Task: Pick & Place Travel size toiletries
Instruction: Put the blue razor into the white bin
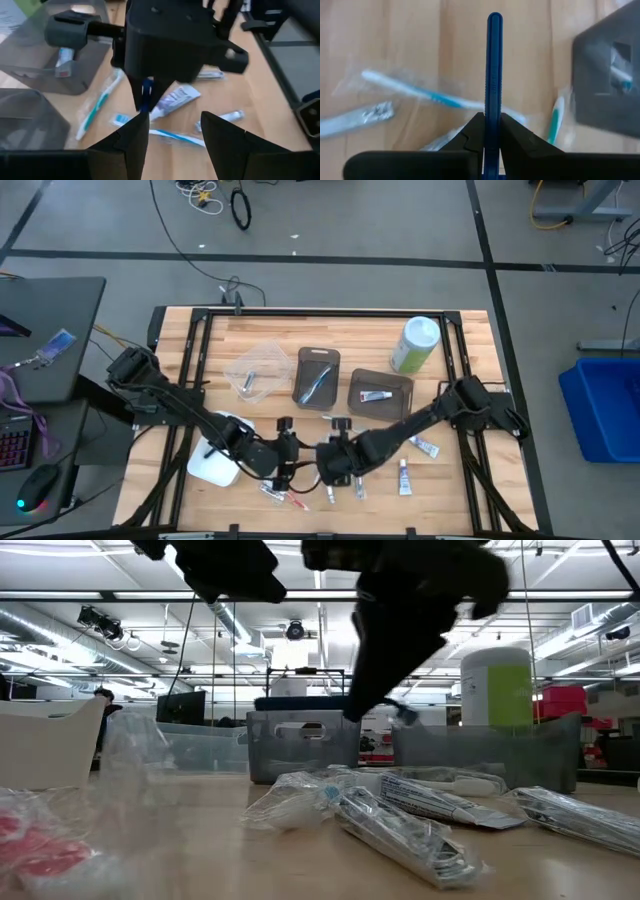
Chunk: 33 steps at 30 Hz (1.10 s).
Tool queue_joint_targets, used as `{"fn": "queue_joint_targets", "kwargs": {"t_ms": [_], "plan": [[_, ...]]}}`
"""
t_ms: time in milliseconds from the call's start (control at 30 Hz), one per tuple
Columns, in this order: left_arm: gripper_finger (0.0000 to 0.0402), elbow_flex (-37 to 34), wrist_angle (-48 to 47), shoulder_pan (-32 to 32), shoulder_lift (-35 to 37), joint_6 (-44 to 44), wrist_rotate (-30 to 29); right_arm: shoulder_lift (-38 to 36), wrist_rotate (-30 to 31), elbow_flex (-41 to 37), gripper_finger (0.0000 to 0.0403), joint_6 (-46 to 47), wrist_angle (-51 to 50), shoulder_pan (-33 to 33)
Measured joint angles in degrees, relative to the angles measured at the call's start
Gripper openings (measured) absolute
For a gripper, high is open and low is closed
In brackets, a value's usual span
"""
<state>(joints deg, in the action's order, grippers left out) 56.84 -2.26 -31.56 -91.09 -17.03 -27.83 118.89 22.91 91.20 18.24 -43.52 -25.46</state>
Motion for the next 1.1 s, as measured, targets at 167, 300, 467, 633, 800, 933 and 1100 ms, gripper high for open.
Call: {"fn": "queue_joint_targets", "kwargs": {"t_ms": [167,300,467,633,800,933,1100], "plan": [[0.0187,0.0,-1.2,2.4,0.0,-0.2,0.1,-0.5,-0.4,0.0,0.0047,-3.8,3.3,2.4],[0.0187,0.0,-6.5,3.7,0.0,-0.9,1.4,-0.7,0.1,0.0,0.0048,-5.5,5.5,3.7],[0.0187,0.0,-11.4,5.1,0.0,-5.3,3.8,-0.7,1.5,0.0,0.0048,-8.5,7.0,5.3],[0.0187,0.0,-11.5,5.7,0.0,-5.6,3.9,-0.8,1.0,0.0,0.0048,-9.7,8.0,6.9],[0.0187,0.0,-13.1,6.4,0.0,-4.8,2.5,-0.8,-1.3,0.0,0.0049,-10.4,8.2,7.4],[0.0187,0.0,-13.8,7.0,0.0,-4.8,1.8,-0.8,-2.0,0.0,0.0049,-11.8,9.9,7.4],[0.0187,0.0,-13.9,7.2,0.1,-4.7,2.6,-0.8,-2.0,0.0,0.0049,-12.3,11.6,7.4]]}}
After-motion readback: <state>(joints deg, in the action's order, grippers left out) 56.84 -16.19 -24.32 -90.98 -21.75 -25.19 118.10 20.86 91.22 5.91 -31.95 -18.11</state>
